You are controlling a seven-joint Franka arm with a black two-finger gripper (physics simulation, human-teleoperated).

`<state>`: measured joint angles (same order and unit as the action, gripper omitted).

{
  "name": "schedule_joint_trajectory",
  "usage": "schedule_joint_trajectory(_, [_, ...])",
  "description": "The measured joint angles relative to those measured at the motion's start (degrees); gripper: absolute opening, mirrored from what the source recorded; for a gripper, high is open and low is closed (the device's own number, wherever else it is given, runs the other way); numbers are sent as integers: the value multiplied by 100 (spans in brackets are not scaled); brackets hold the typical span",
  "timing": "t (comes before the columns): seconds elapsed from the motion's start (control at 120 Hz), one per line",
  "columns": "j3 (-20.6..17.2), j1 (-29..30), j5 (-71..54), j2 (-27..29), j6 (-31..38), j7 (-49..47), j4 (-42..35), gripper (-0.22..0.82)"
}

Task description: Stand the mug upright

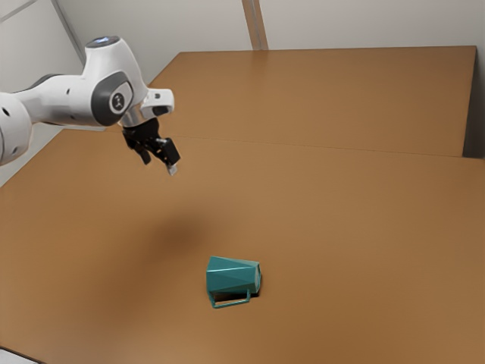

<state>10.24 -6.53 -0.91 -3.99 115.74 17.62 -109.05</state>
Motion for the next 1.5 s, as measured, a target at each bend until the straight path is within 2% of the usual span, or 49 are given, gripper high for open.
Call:
schedule_joint_trajectory(0.1, [4,-4,7,289,67,-62,-201,60])
schedule_joint_trajectory(0.183, [0,-29,105,792,116,-183,-547,60])
schedule_joint_trajectory(0.308, [203,-81,802,1986,192,-363,-1641,60])
schedule_joint_trajectory(0.392, [250,-67,1262,2305,207,-469,-2139,60])
schedule_joint_trajectory(0.6, [275,-169,2099,2399,198,-753,-3003,60])
schedule_joint_trajectory(0.742, [465,-429,2275,2405,288,-922,-3345,60])
schedule_joint_trajectory(1.083, [696,-971,2810,2097,584,-1186,-3681,60])
schedule_joint_trajectory(1.5, [751,-1314,3822,1659,948,-1132,-3832,60])
